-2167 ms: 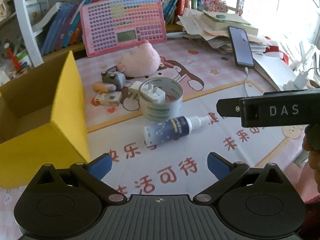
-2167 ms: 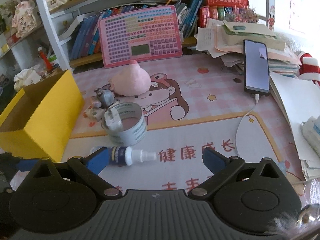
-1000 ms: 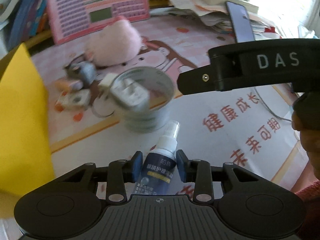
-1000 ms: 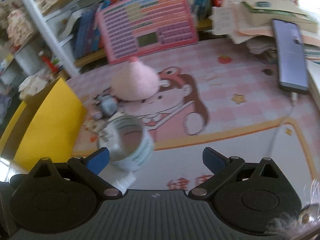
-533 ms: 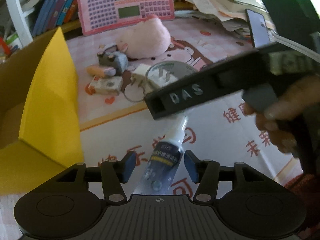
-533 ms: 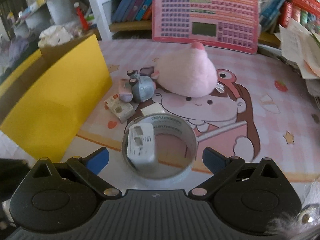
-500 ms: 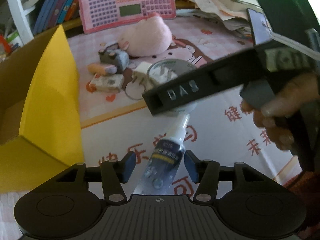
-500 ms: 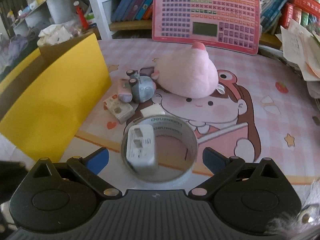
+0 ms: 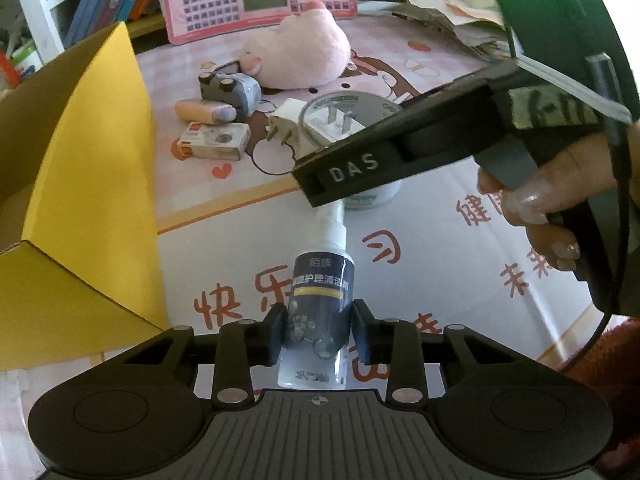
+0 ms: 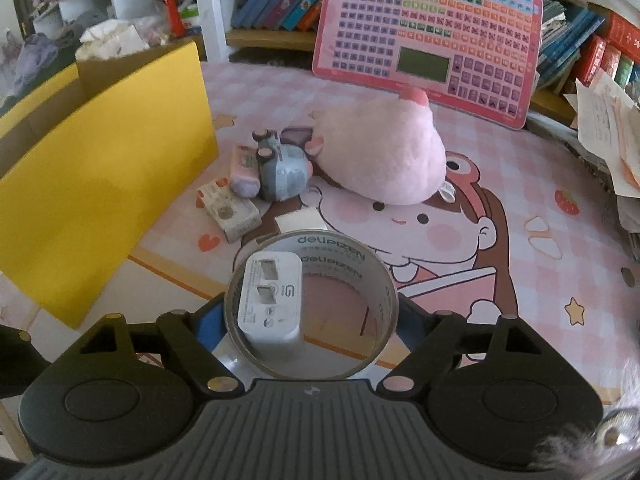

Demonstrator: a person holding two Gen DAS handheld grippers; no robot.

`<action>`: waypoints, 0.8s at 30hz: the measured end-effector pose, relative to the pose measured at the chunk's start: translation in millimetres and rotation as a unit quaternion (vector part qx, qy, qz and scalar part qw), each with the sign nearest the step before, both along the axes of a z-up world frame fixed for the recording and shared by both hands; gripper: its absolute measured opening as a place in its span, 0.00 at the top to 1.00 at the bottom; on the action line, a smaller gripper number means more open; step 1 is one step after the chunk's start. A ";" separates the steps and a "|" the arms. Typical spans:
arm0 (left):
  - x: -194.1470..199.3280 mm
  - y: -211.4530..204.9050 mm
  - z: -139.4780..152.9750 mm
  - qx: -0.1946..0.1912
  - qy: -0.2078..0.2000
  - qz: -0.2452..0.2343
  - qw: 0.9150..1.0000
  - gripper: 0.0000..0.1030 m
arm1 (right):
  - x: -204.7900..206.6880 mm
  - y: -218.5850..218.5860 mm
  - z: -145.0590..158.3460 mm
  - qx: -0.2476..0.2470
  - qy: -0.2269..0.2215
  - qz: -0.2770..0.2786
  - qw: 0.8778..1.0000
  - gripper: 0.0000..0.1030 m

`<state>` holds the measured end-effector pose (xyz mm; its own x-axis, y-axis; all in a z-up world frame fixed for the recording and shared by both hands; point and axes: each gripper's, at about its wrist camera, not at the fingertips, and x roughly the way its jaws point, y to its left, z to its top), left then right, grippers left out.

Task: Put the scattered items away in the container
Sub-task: 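Close the left tool on the spray bottle while the right tool grips the tape roll, then lift and carry the spray bottle and tape roll over the yellow box with both tools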

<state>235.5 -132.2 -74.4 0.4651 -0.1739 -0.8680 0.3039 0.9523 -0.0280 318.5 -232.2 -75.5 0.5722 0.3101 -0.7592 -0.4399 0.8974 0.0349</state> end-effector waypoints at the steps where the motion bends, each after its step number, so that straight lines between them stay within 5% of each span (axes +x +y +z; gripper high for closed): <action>1: -0.8 -0.2 2.6 0.000 -0.005 0.001 1.000 0.69 | -2.1 -2.0 2.5 0.006 -0.008 -0.002 1.000 0.20; 11: -8.2 2.4 28.4 -0.010 -0.046 0.004 0.999 0.69 | -27.1 -25.1 37.3 0.073 -0.055 -0.023 0.996 0.20; 24: -29.1 14.1 42.7 -0.042 -0.053 0.033 0.997 0.69 | -64.3 -50.5 49.1 0.110 -0.013 -0.058 0.992 0.20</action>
<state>206.4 -118.1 -31.7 0.5670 -0.2098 -0.7966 0.2457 0.9661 -0.0796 254.2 -282.7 -26.4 0.6317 0.3971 -0.6658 -0.3369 0.9141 0.2255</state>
